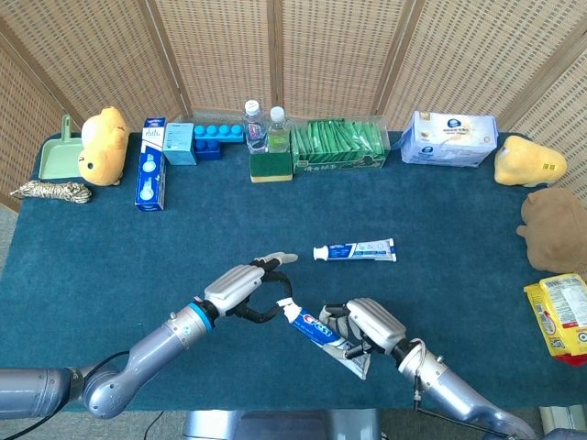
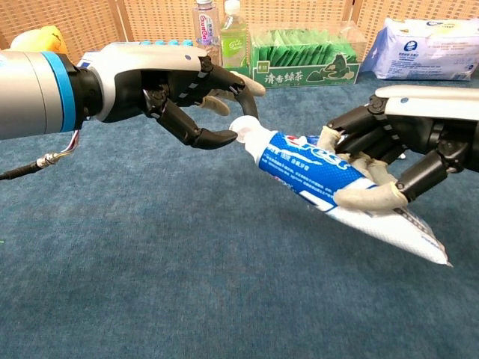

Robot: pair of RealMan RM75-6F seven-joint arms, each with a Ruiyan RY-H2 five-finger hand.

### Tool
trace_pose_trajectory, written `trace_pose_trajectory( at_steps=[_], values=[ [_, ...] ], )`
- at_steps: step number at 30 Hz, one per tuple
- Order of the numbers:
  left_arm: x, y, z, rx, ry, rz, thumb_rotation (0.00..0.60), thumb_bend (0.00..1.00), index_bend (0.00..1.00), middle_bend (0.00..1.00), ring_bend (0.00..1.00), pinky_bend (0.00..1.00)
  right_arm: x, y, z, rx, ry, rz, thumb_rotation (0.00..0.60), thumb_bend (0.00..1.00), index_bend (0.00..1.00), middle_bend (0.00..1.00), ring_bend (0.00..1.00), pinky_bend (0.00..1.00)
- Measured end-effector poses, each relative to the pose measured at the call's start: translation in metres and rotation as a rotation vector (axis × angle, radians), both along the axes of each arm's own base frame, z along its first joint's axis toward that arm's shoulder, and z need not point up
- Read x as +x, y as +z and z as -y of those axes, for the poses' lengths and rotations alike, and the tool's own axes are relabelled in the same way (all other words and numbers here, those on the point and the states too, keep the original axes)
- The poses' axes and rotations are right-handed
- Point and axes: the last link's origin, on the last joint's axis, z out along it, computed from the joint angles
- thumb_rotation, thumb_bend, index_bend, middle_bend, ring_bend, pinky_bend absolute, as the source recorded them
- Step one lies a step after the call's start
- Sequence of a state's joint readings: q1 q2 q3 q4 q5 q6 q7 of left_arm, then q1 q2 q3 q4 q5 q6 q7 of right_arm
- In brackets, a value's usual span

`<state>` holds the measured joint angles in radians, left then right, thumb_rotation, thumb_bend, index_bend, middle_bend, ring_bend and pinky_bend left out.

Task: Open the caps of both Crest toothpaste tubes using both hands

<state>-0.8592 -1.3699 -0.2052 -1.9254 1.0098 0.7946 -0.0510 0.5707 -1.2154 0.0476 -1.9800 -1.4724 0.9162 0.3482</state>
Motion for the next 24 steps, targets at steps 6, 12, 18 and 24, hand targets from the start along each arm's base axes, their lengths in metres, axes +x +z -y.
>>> trace_pose_trajectory(
  at_steps=[6, 12, 18, 24],
  values=[
    [0.000, 0.001, 0.000, -0.003, 0.003, 0.006, 0.600, 0.56, 0.39, 0.07, 0.00, 0.08, 0.000, 0.000, -0.004, 0.008, 0.011, -0.006, 0.600, 0.52, 0.90, 0.70, 0.64, 0.74],
    [-0.001, -0.002, 0.001, -0.014, 0.008, 0.011, 0.600, 0.54, 0.35, 0.07, 0.00, 0.08, 0.007, -0.001, -0.010, 0.016, 0.047, -0.002, 0.600, 0.52, 0.90, 0.70, 0.64, 0.74],
    [-0.001, -0.002, 0.000, -0.016, 0.009, 0.014, 0.600, 0.51, 0.33, 0.06, 0.00, 0.08, 0.010, -0.001, -0.012, 0.018, 0.063, -0.003, 0.600, 0.52, 0.90, 0.70, 0.64, 0.74],
    [-0.003, 0.011, -0.004, 0.027, 0.025, 0.037, 0.600, 0.51, 0.30, 0.06, 0.00, 0.08, 0.001, -0.001, -0.007, 0.010, 0.039, -0.031, 0.600, 0.52, 0.90, 0.70, 0.64, 0.74]
  ],
)
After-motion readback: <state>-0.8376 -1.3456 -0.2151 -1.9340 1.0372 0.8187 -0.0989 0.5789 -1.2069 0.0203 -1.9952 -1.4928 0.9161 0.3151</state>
